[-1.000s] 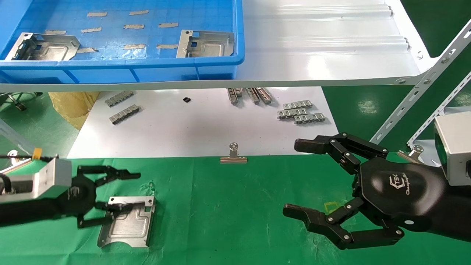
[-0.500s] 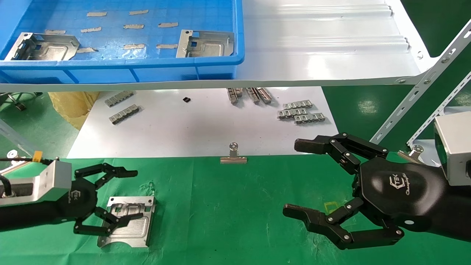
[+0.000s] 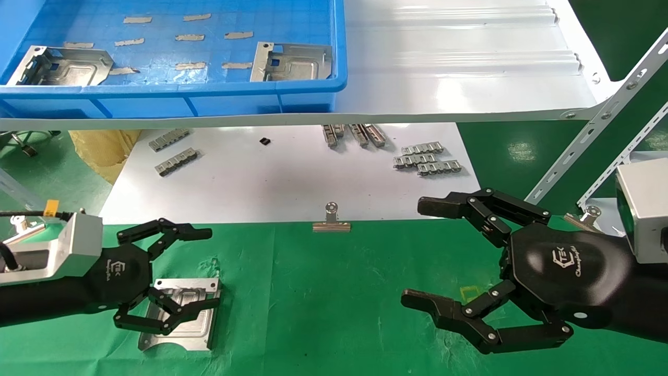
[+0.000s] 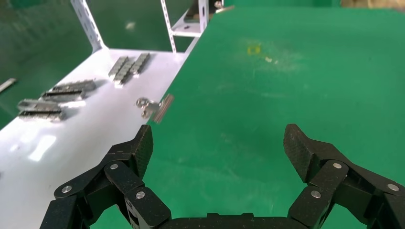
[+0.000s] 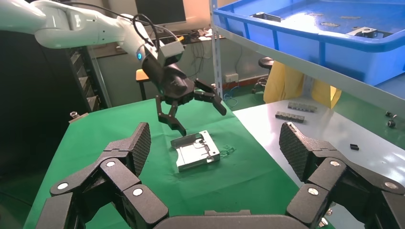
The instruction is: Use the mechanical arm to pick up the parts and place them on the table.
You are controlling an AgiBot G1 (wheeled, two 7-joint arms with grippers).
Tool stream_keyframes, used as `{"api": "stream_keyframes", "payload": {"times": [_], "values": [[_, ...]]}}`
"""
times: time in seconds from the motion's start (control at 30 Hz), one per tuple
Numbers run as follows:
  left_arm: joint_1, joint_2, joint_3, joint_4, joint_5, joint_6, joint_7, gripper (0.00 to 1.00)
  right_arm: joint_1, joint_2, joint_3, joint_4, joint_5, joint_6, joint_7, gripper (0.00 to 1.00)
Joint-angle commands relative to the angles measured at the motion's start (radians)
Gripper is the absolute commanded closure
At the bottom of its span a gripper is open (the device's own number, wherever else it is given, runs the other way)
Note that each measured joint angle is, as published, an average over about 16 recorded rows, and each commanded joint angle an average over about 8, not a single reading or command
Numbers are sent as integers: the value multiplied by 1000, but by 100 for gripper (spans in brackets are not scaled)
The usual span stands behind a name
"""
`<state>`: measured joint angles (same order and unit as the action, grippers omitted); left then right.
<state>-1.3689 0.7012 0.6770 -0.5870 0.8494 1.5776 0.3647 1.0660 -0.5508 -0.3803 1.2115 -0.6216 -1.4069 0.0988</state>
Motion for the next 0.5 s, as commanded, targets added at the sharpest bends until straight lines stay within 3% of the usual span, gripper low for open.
{"api": "stream_keyframes", "payload": {"times": [0.03, 0.5], "values": [[13, -4, -18, -32, -5, -4, -25, 0, 0, 0, 0, 0, 0, 0, 0, 0], [109, -33, -148, -259, -44, -31, -205, 0, 0, 0, 0, 0, 0, 0, 0, 0]]}}
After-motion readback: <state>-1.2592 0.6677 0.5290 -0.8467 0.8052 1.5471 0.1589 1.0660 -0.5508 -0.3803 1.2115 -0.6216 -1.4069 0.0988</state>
